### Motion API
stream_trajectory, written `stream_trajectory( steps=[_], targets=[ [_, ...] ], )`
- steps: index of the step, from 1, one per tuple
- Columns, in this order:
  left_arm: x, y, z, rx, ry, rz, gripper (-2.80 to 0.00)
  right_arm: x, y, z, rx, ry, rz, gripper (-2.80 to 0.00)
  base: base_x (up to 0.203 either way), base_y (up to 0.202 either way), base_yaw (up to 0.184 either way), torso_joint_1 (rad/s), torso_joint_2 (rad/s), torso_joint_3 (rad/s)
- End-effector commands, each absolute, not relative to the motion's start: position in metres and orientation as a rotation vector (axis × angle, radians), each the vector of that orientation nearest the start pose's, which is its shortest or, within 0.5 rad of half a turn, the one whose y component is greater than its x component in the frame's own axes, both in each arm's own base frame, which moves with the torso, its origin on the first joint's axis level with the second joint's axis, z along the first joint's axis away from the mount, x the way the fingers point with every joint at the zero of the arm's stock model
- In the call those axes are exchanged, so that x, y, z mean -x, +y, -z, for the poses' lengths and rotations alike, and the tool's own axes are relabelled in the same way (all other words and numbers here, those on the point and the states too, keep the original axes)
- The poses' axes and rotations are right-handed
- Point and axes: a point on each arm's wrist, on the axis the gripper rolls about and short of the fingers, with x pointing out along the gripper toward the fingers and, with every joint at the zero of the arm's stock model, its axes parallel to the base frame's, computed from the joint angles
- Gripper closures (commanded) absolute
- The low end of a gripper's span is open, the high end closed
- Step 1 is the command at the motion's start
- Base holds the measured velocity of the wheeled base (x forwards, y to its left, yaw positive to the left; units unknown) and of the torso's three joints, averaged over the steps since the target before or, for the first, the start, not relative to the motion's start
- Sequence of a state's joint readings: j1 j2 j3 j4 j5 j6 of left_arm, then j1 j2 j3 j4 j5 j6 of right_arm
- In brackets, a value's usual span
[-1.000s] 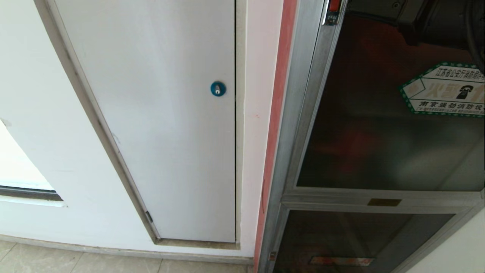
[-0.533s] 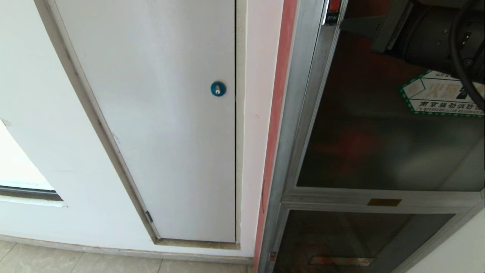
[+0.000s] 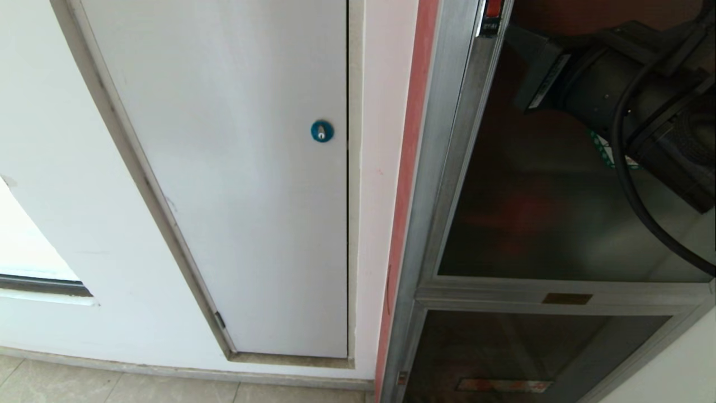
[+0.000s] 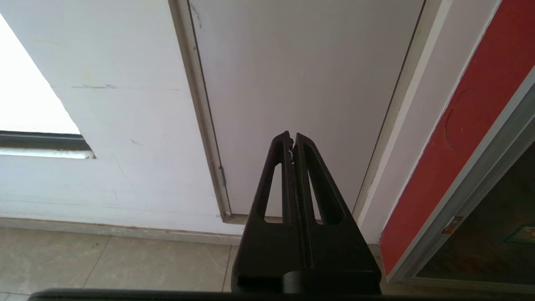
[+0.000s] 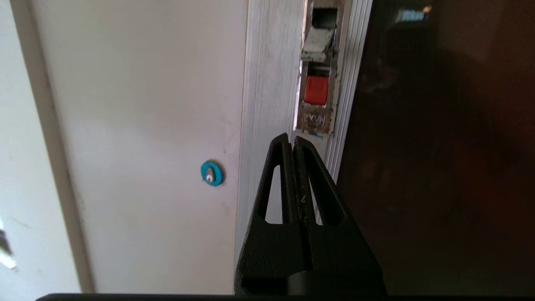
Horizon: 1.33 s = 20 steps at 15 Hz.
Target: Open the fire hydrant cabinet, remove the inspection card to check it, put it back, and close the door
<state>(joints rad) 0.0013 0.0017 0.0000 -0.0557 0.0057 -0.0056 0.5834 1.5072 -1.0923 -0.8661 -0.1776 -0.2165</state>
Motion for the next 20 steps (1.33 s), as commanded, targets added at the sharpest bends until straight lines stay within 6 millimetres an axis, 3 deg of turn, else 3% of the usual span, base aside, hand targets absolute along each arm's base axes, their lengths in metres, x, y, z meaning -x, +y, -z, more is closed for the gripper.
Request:
stream_trajectory(
  steps=[1,10,20],
  targets=[
    [0.021,0.0,-0.076,0.006,-0.034,-0.008,0.0,-0.228,0.146,-0.337,0.061,-0.469,-0.343,0.0,0.0,0.0,0.0,0.0,0.0,0.0],
    [0.021,0.0,-0.076,0.006,-0.034,-0.008,0.0,-0.214,0.139,-0.336,0.059,-0.481,-0.333,0.0,0.0,0.0,0.0,0.0,0.0,0.0],
    [0.021,0.0,-0.076,0.006,-0.034,-0.008,0.0,-0.225,0.146,-0.338,0.124,-0.485,-0.257,0.0,0.0,0.0,0.0,0.0,0.0,0.0]
  ],
)
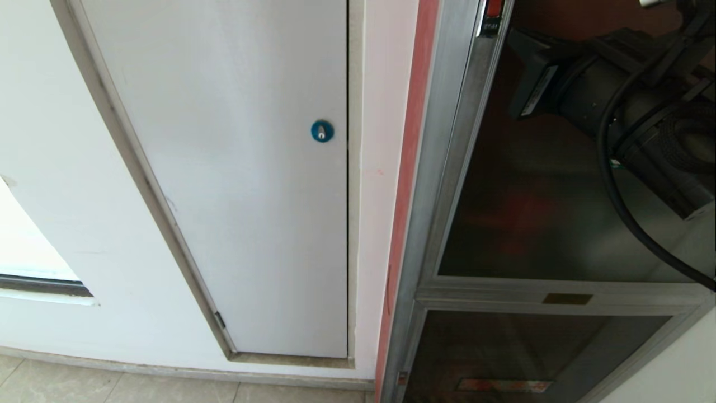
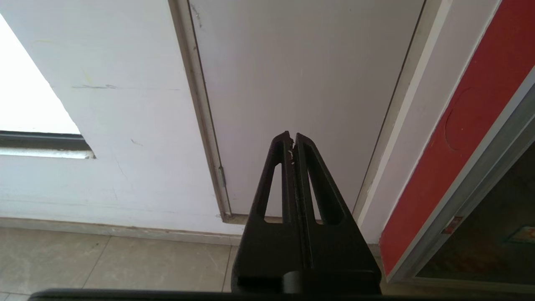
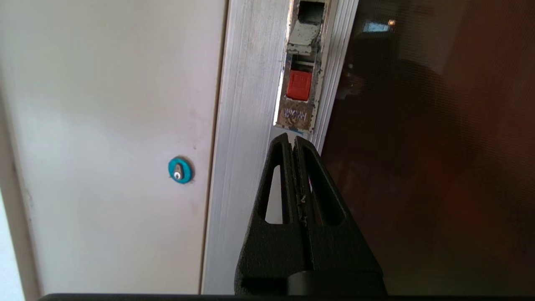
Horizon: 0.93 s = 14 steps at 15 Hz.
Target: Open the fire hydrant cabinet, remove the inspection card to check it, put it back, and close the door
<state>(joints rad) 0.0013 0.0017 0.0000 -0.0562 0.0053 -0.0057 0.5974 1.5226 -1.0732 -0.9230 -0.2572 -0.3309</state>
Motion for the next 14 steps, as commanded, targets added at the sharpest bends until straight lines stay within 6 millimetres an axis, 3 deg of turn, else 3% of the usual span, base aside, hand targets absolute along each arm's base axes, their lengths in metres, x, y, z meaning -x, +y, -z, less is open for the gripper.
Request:
stream_trajectory(
  steps=[1,2,3,14],
  targets=[
    [0.021,0.0,-0.076,0.006,-0.034,-0.008,0.0,-0.226,0.147,-0.338,0.132,-0.485,-0.256,0.0,0.0,0.0,0.0,0.0,0.0,0.0],
    [0.021,0.0,-0.076,0.006,-0.035,-0.008,0.0,-0.226,0.148,-0.338,0.129,-0.484,-0.258,0.0,0.0,0.0,0.0,0.0,0.0,0.0],
    [0.021,0.0,-0.076,0.006,-0.034,-0.008,0.0,-0.226,0.148,-0.341,0.123,-0.492,-0.257,-2.8,0.0,0.0,0.0,0.0,0.0,0.0],
    [0.021,0.0,-0.076,0.006,-0.034,-0.008,0.0,-0.243,0.159,-0.366,0.074,-0.556,-0.208,-2.8,0.0,0.0,0.0,0.0,0.0,0.0]
  ],
)
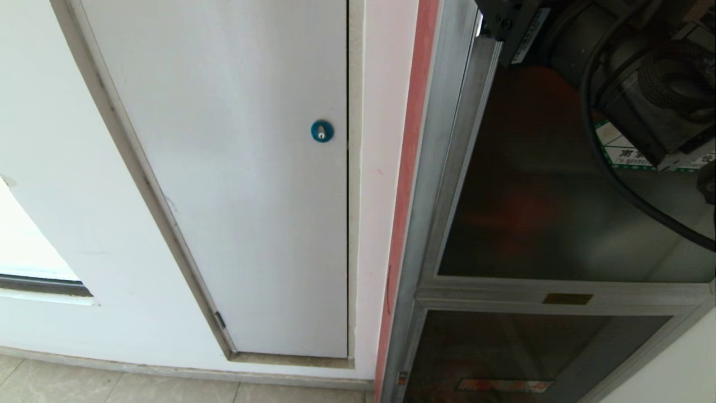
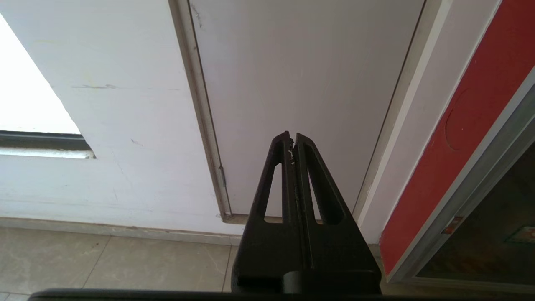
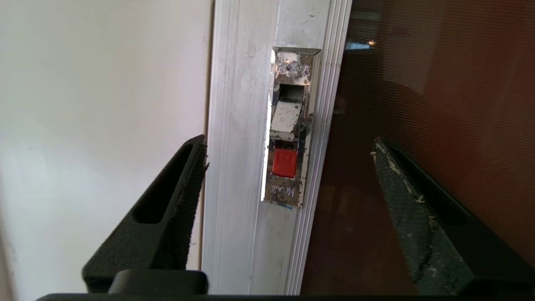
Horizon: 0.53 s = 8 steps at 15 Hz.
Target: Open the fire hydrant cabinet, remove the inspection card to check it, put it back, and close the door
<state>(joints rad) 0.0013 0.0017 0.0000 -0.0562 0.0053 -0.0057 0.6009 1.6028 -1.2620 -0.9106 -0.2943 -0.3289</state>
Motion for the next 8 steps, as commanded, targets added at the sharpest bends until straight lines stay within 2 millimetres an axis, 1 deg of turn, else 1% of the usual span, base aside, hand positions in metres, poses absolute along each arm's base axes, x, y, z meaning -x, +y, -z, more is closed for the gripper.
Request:
stream_trajectory(
  steps=[1,4,8],
  targets=[
    [0.0213,0.0001,-0.0758,0.006,-0.035,-0.008,0.0,-0.2452,0.1601,-0.3662,0.072,-0.554,-0.199,-2.8,0.0,0.0,0.0,0.0,0.0,0.0],
    [0.0212,0.0001,-0.0758,0.006,-0.034,-0.008,0.0,-0.251,0.1638,-0.3677,0.067,-0.558,-0.191,-2.8,0.0,0.0,0.0,0.0,0.0,0.0],
    [0.0212,0.0001,-0.0758,0.006,-0.034,-0.008,0.0,-0.2527,0.1643,-0.3715,0.06,-0.569,-0.181,-2.8,0.0,0.0,0.0,0.0,0.0,0.0]
  ],
)
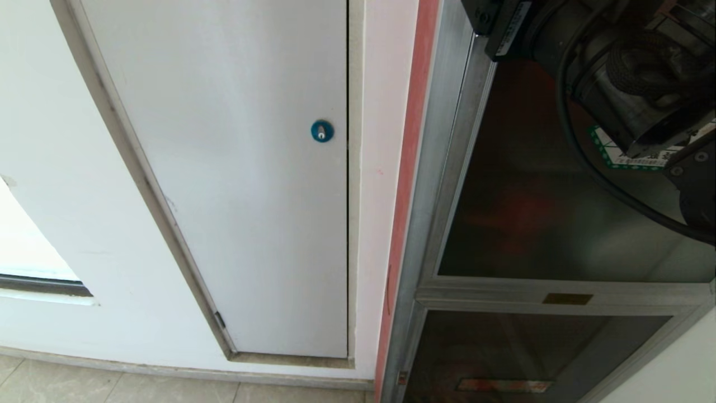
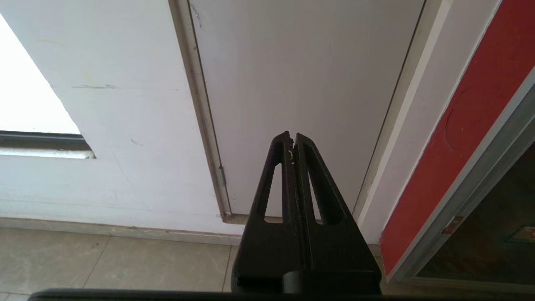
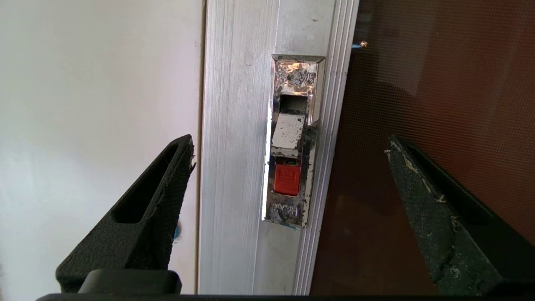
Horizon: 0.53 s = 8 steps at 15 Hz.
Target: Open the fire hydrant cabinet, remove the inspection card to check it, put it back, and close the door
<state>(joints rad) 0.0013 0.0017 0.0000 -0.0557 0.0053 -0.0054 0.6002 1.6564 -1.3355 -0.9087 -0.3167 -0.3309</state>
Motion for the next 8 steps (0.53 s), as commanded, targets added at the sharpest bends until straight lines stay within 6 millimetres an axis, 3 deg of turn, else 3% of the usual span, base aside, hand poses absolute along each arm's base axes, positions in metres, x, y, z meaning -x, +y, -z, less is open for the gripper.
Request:
stream_trajectory(
  steps=[1,2,3,8],
  targets=[
    [0.0212,0.0001,-0.0758,0.006,-0.034,-0.008,0.0,-0.2533,0.1646,-0.3715,0.059,-0.567,-0.177,-2.8,0.0,0.0,0.0,0.0,0.0,0.0],
    [0.0212,0.0001,-0.0758,0.006,-0.034,-0.008,0.0,-0.2548,0.1655,-0.372,0.057,-0.569,-0.172,-2.8,0.0,0.0,0.0,0.0,0.0,0.0],
    [0.0212,0.0001,-0.0758,0.006,-0.034,-0.008,0.0,-0.2552,0.1657,-0.3755,0.051,-0.579,-0.167,0.0,0.0,0.0,0.0,0.0,0.0,0.0],
    [0.0212,0.0001,-0.0758,0.006,-0.034,-0.008,0.0,-0.2604,0.1679,-0.3728,0.065,-0.552,-0.165,0.0,0.0,0.0,0.0,0.0,0.0,0.0]
  ],
)
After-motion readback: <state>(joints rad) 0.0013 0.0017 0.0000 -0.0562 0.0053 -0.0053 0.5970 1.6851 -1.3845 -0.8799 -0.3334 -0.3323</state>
